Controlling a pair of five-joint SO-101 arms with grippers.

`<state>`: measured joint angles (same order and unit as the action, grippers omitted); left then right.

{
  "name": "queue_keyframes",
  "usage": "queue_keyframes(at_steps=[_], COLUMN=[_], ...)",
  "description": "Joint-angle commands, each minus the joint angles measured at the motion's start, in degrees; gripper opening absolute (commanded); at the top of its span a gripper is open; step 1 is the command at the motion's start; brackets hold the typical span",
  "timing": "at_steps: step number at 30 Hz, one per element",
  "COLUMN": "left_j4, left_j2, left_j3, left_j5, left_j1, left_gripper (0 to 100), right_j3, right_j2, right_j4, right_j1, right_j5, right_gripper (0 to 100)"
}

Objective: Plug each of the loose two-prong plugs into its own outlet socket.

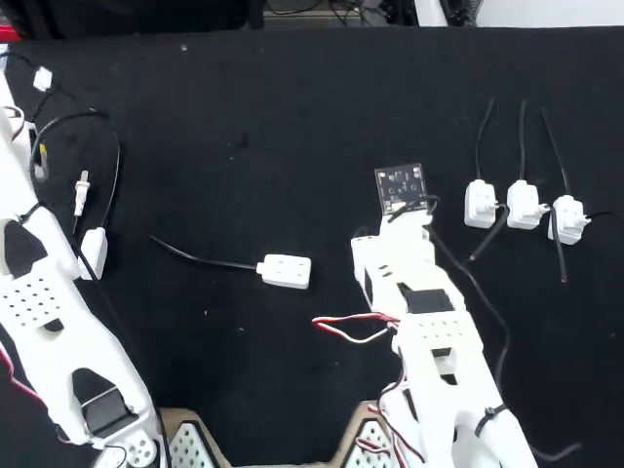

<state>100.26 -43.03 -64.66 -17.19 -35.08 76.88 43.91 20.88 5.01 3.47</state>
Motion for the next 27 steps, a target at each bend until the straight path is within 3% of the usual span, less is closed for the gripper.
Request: queue_keyframes(at_steps=[1,8,12,15,21,27], left_j4=[0.79,0.62,0.44,0.35,-10.55,-23.91], left_j2=[9.67,38.15,54.24,63.56,70.24,69.1], left_j3=[5.76,36.18,51.65,59.38,71.08,80.48], left_j5=[4.4,4.92,5.19,8.26,16.26,16.26], left_j1=[1.45,9.01,20.7,33.36,56.92,68.7], left_gripper=[3,3,3,3,3,3], right_j3=[-3.74,-8.92,-13.14,-15.69,-15.52,-10.07], right_j2=[0.75,11.3,24.66,33.54,42.59,42.86], right_j4=[0.79,14.95,26.81,35.69,43.43,43.25], right_j1=[0.18,-1.67,-5.36,-9.49,-16.97,-21.01], right_j5=[-0.44,-0.26,0.0,0.09,5.19,9.32], right_gripper=[19.4,19.4,19.4,19.4,19.4,19.4])
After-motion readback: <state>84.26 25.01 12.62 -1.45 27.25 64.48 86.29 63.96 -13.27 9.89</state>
